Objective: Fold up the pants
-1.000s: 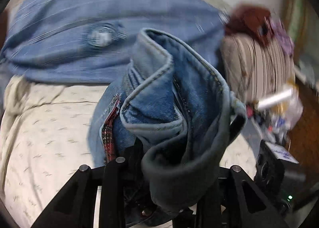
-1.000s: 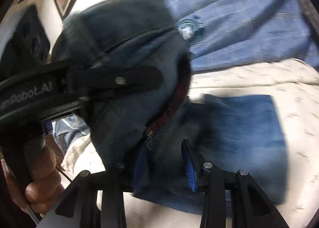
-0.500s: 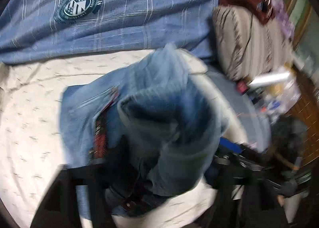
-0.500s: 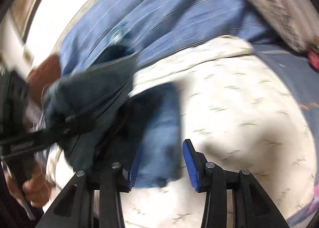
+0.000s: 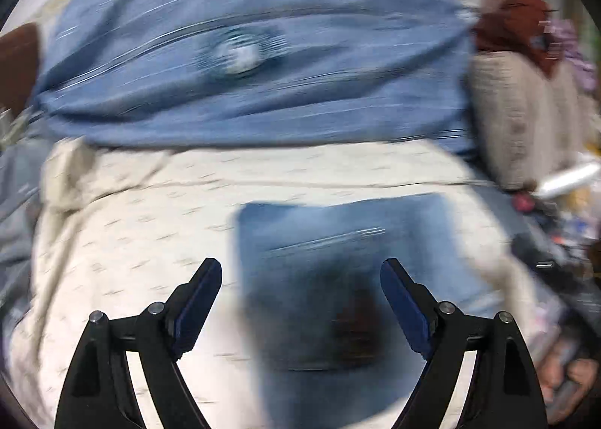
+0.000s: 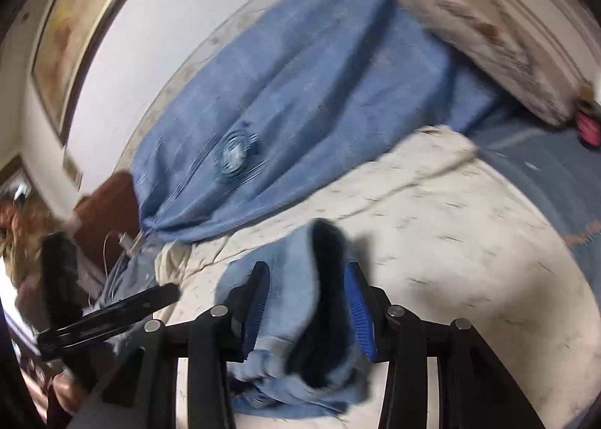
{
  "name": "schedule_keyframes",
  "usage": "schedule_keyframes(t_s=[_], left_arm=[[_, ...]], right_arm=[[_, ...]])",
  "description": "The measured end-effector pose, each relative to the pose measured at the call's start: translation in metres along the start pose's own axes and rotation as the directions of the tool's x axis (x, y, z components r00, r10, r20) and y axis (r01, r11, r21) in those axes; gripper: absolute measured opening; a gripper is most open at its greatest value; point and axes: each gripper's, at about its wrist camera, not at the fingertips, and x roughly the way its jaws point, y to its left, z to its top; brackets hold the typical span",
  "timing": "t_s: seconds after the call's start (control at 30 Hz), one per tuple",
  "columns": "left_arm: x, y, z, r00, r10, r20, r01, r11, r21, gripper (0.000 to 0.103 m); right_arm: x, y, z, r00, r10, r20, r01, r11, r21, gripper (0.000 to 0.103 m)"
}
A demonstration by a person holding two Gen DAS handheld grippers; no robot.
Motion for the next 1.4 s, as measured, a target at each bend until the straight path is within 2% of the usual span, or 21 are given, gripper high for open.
schedule_keyframes(t_s=[0.07, 0.17, 0.2, 0.23, 0.27, 0.3, 0.33, 0.4, 0.47, 0.5, 0.57, 0.67, 0.77, 0.9, 0.97, 1.0, 1.13, 1.23, 1.3, 1.4], left_arm=[[0.01, 0.009, -0.008, 0.999, 0.051, -0.008, -0.051, 0.999, 0.003, 0.087], [0.028, 0.017, -0.021, 0.991, 0.135, -0.023, -0.135, 0.991, 0.02, 0.087], [0.033, 0.018, -0.025, 0.991, 0.13, -0.03, -0.129, 0.991, 0.019, 0.087], [0.039, 0.02, -0.029, 0.992, 0.117, -0.042, -0.117, 0.993, 0.02, 0.087], [0.049, 0.021, -0.035, 0.993, 0.099, -0.059, -0.098, 0.995, 0.028, 0.087], [0.055, 0.02, -0.04, 0.994, 0.085, -0.068, -0.083, 0.996, 0.043, 0.088], [0.062, 0.018, -0.044, 0.994, 0.087, -0.071, -0.083, 0.995, 0.064, 0.088], [0.065, 0.017, -0.048, 0.995, 0.092, -0.042, -0.087, 0.991, 0.105, 0.09], [0.061, 0.021, -0.04, 0.996, 0.072, -0.051, -0.066, 0.992, 0.106, 0.09], [0.055, 0.024, -0.032, 0.997, 0.058, -0.043, -0.054, 0.994, 0.09, 0.09], [0.042, 0.031, -0.018, 1.0, 0.03, 0.007, -0.03, 0.998, 0.049, 0.09], [0.034, 0.036, 0.01, 0.999, -0.011, 0.034, 0.011, 1.0, 0.002, 0.09], [0.055, 0.022, 0.029, 0.998, 0.062, -0.016, -0.06, 0.996, 0.072, 0.091], [0.093, 0.017, 0.03, 0.994, 0.101, -0.049, -0.097, 0.993, 0.069, 0.091], [0.104, 0.015, 0.024, 0.992, 0.116, -0.052, -0.112, 0.991, 0.074, 0.091], [0.11, 0.013, 0.021, 0.991, 0.124, -0.055, -0.119, 0.989, 0.091, 0.092], [0.103, 0.011, 0.02, 0.99, 0.138, -0.017, -0.135, 0.985, 0.11, 0.093], [0.091, 0.012, 0.019, 0.986, 0.165, 0.006, -0.165, 0.98, 0.114, 0.093], [0.082, 0.013, 0.018, 0.986, 0.164, 0.023, -0.166, 0.981, 0.102, 0.093], [0.066, 0.017, 0.017, 0.984, 0.168, 0.063, -0.173, 0.981, 0.083, 0.093]], right_arm=[[0.018, 0.02, -0.008, 0.999, 0.028, -0.04, -0.03, 0.998, -0.049, 0.039], [0.044, 0.045, -0.025, 0.99, -0.068, -0.122, 0.045, 0.982, -0.184, 0.038], [0.055, 0.047, -0.033, 0.978, -0.131, -0.164, 0.092, 0.969, -0.228, 0.038], [0.066, 0.045, -0.043, 0.956, -0.211, -0.205, 0.15, 0.949, -0.277, 0.037], [0.081, 0.039, -0.056, 0.916, -0.319, -0.245, 0.226, 0.912, -0.343, 0.037], [0.086, 0.035, -0.062, 0.905, -0.338, -0.257, 0.236, 0.903, -0.358, 0.037], [0.084, 0.036, -0.064, 0.914, -0.328, -0.24, 0.229, 0.903, -0.365, 0.037], [0.084, 0.036, -0.064, 0.916, -0.316, -0.248, 0.213, 0.906, -0.365, 0.037], [0.083, 0.031, -0.056, 0.918, -0.284, -0.277, 0.196, 0.932, -0.306, 0.037], [0.079, 0.03, -0.048, 0.928, -0.244, -0.281, 0.174, 0.952, -0.252, 0.037], [0.069, 0.035, -0.03, 0.95, -0.222, -0.218, 0.173, 0.96, -0.221, 0.037], [0.066, 0.041, -0.008, 0.967, -0.207, -0.148, 0.176, 0.964, -0.201, 0.038], [0.083, 0.038, 0.011, 0.977, -0.156, -0.149, 0.137, 0.982, -0.131, 0.038], [0.116, 0.025, 0.015, 0.964, -0.179, -0.199, 0.161, 0.981, -0.105, 0.038], [0.141, 0.007, 0.008, 0.929, -0.231, -0.288, 0.219, 0.973, -0.074, 0.038], [0.147, -0.001, 0.004, 0.924, -0.227, -0.309, 0.221, 0.974, -0.055, 0.038], [0.141, -0.001, 0.005, 0.93, -0.205, -0.305, 0.2, 0.979, -0.049, 0.038], [0.122, 0.01, 0.002, 0.945, -0.189, -0.265, 0.179, 0.982, -0.061, 0.04], [0.104, 0.019, -0.003, 0.957, -0.178, -0.23, 0.161, 0.983, -0.093, 0.04], [0.083, 0.034, -0.014, 0.959, -0.185, -0.216, 0.154, 0.976, -0.153, 0.04]])
